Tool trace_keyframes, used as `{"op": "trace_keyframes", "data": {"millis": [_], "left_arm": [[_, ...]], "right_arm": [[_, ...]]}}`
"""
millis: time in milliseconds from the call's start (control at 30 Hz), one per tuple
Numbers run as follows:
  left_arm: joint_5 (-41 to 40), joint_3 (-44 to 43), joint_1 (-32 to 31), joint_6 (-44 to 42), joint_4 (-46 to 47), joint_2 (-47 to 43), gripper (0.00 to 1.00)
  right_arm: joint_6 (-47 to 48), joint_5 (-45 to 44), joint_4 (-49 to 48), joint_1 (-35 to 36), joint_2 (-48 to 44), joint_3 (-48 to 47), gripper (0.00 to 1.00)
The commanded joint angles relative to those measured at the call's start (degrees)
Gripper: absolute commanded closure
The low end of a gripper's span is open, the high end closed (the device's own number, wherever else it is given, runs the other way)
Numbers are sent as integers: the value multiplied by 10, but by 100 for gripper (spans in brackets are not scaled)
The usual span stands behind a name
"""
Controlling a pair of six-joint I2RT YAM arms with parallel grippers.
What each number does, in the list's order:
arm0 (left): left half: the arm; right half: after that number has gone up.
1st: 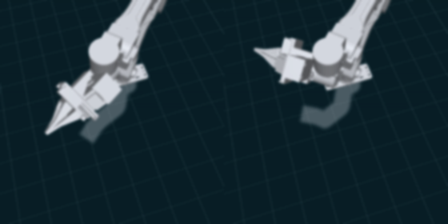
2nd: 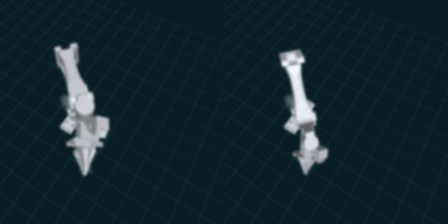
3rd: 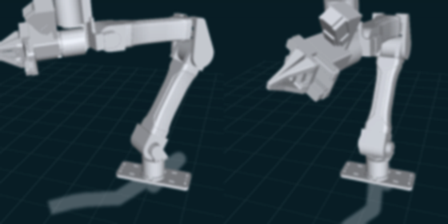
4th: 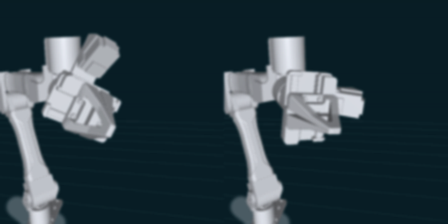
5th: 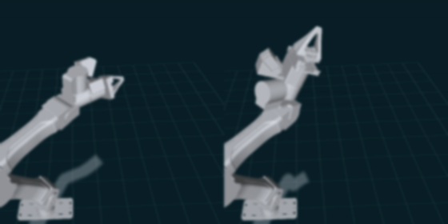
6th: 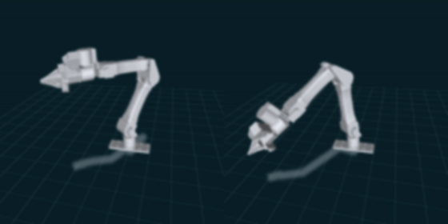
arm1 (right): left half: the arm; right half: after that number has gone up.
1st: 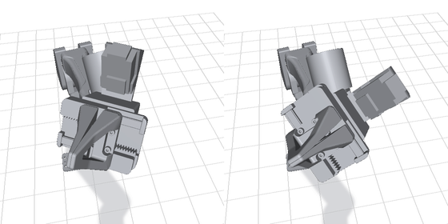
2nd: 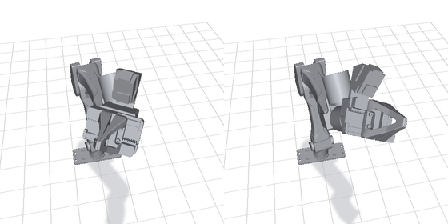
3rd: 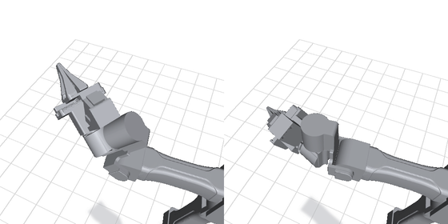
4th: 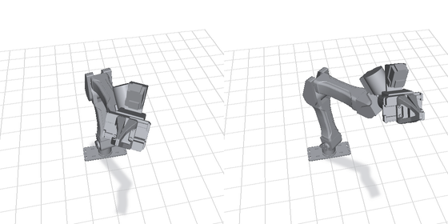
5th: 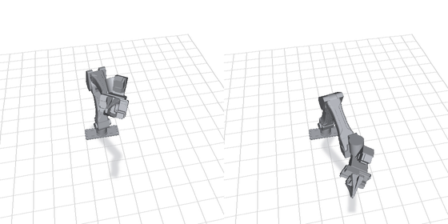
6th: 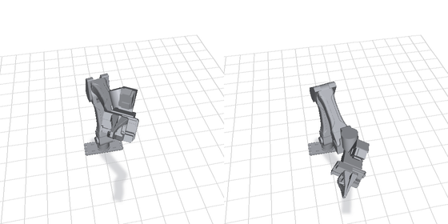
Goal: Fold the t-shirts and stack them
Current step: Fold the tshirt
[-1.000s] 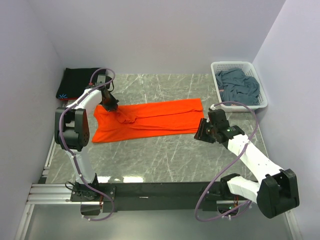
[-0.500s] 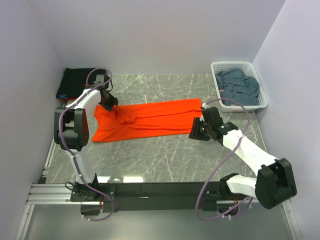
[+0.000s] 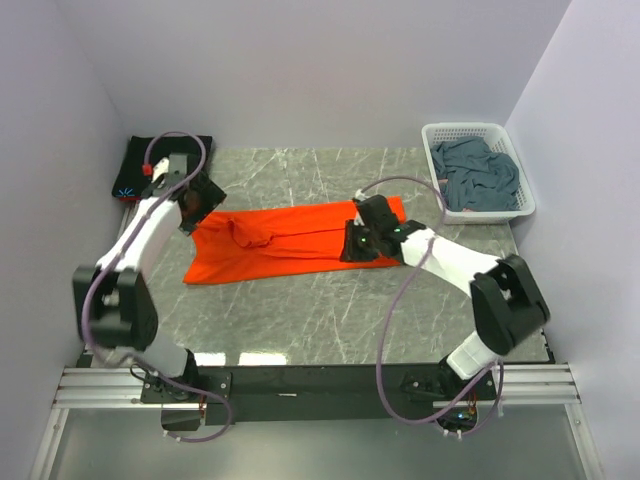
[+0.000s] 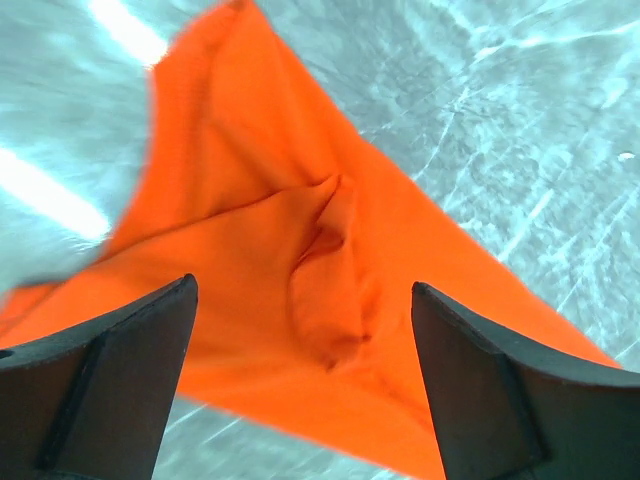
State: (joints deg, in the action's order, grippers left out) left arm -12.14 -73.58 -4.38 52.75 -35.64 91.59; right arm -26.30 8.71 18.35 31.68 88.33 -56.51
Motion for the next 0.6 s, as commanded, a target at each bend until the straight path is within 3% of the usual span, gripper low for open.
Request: {"op": "trace_keyframes", "data": {"millis": [0, 233, 567], "left_arm": [[-53, 47, 3, -49, -15, -77, 7], [-102, 213, 3, -118, 36, -240, 7], [-83, 281, 3, -142, 81, -251, 7]], "right_arm": [[-7, -2, -33, 22, 52, -52, 69], [-13, -5, -44, 36, 149, -103, 70], [45, -85, 5, 34, 237, -200, 70]]}}
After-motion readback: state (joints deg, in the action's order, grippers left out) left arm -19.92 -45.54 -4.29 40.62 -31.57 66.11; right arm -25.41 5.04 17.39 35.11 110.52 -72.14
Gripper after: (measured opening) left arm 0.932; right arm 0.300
